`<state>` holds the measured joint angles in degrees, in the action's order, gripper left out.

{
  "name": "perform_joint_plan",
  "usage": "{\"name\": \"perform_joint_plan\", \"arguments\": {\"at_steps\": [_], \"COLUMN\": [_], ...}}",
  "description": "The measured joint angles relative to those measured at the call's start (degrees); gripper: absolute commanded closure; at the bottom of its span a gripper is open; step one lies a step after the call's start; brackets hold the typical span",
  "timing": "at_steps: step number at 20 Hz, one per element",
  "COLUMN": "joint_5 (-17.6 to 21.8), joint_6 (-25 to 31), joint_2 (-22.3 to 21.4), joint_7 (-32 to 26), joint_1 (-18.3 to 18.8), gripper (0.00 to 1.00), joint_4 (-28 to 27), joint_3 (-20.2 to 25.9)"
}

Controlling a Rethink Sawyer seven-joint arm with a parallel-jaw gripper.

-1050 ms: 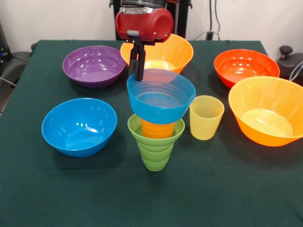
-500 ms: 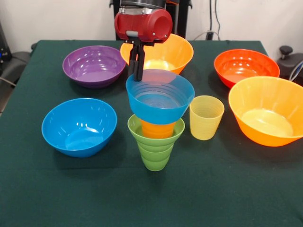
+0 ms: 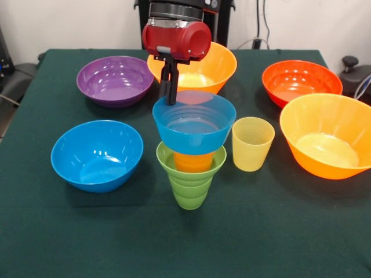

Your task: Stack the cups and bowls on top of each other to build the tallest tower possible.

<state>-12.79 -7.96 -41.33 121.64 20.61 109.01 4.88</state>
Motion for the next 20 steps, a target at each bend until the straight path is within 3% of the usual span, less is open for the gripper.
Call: {"name": "perform_joint_plan", "arguments": {"at_steps": [20], "joint_5": [0.0], "joint_6": [-1.3], "joint_2": [0.7], "joint_7": [0.0], "joint_1": [0.0], "gripper": [1.0], "joint_4": [0.0], "joint_3": [-0.1]}}
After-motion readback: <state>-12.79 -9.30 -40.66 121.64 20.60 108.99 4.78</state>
